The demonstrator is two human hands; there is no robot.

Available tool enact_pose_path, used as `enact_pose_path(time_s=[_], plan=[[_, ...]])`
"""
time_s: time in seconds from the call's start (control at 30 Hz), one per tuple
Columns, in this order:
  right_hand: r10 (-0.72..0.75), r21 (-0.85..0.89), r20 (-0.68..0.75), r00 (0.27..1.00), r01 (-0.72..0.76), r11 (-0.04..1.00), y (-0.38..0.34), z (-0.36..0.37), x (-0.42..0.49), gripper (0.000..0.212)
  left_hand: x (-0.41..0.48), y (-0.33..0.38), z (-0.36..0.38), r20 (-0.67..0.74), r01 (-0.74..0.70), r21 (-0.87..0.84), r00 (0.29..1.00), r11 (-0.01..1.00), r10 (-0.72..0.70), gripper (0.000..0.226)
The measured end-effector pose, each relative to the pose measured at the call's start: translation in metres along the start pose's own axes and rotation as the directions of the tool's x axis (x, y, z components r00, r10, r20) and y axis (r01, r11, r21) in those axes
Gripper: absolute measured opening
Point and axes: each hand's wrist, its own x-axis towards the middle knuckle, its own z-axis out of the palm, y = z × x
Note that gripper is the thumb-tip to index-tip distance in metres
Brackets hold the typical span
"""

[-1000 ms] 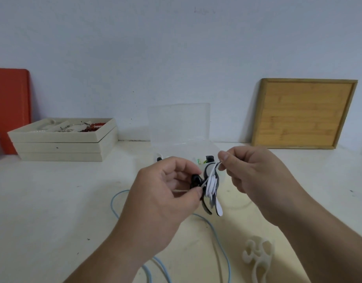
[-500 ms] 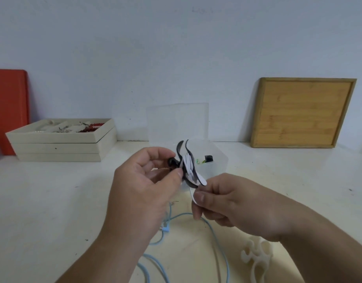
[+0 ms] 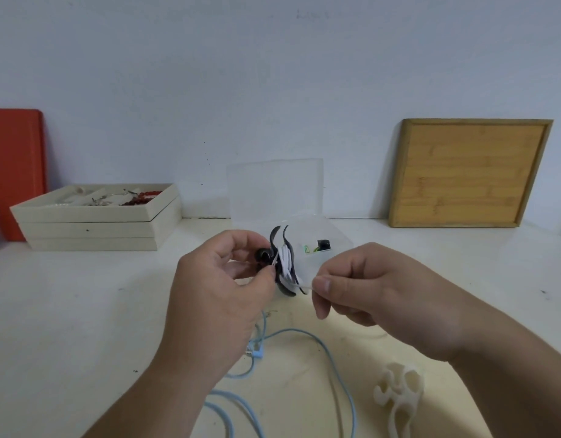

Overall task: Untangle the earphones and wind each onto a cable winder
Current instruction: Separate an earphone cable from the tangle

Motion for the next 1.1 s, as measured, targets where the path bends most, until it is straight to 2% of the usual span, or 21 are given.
enact_pose_path(time_s=[0.17,0.27,0.37,0.53,0.7,0.87,0.97,1.1], plan=[[-0.067,0.052,-0.043,0.997,0.069,0.996,-0.002,0.003,0.0,0.026,-0.006,0.0,0.004,0.068,-0.095,0.17,0.994,0.981,0.085,0.029],[-0.068,0.183,-0.246,0.967,0.115,0.976,0.002,0.0,0.003,0.022,-0.009,-0.002,0.006,0.166,-0.098,0.172,0.984,0.98,0.069,0.035],[0.014,0.306,-0.402,0.916,0.12,0.944,0.004,-0.008,0.004,0.023,-0.01,0.0,0.008,0.228,-0.056,0.108,0.973,0.993,0.03,0.039],[0.077,0.217,-0.505,0.86,0.04,0.975,0.015,-0.006,0.01,0.027,-0.011,0.006,0.008,0.34,0.026,-0.073,0.94,0.997,0.001,0.038],[0.187,0.265,-0.399,0.897,-0.083,0.961,0.018,-0.001,0.013,0.033,-0.011,0.008,0.008,0.363,0.064,-0.193,0.932,0.979,0.011,0.024],[0.249,0.162,-0.153,0.956,-0.225,0.961,0.017,0.011,0.013,0.039,-0.007,0.007,0.006,0.184,0.018,-0.258,0.982,0.966,0.031,0.022],[0.236,0.095,-0.003,0.972,-0.234,0.968,0.014,0.017,0.011,0.036,-0.005,0.004,0.005,0.081,0.009,-0.238,0.997,0.971,0.011,0.021],[0.157,0.139,0.11,0.981,-0.172,0.975,0.011,0.015,0.007,0.036,-0.004,0.005,0.004,0.002,-0.01,-0.122,1.0,0.992,0.01,0.022]])
